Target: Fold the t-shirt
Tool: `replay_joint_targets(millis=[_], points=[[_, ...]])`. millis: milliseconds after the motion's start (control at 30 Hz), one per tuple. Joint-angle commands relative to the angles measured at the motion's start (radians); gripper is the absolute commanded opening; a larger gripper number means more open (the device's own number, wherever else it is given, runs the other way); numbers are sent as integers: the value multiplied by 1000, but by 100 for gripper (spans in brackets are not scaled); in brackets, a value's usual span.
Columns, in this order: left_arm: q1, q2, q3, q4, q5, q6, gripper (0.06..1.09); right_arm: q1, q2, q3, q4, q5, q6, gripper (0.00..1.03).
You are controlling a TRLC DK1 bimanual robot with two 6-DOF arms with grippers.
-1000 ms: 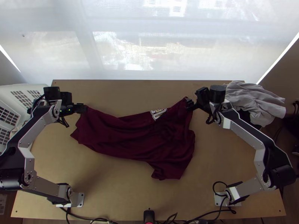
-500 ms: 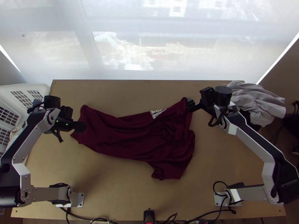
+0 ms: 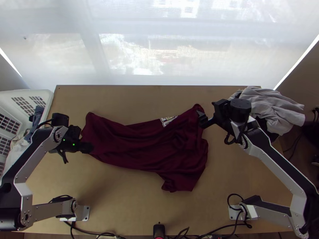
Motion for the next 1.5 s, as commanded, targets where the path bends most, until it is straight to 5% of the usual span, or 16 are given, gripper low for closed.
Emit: replay_joint_targets(millis=[0,300,533,1467], points=[[-5,2,-72,68,-12,-2,74,37,-53,-10,-52,2,-1,98],[-11,51,-106,171,-10,2,47,96,-84,1,-118,2,-14,98],[-11,61,-89,192,-3,3,9,179,-115,-73,-181,4,-49,98],[-16,-9,18,102,3,-41,9,316,74,-254,-38,27,-89,96]])
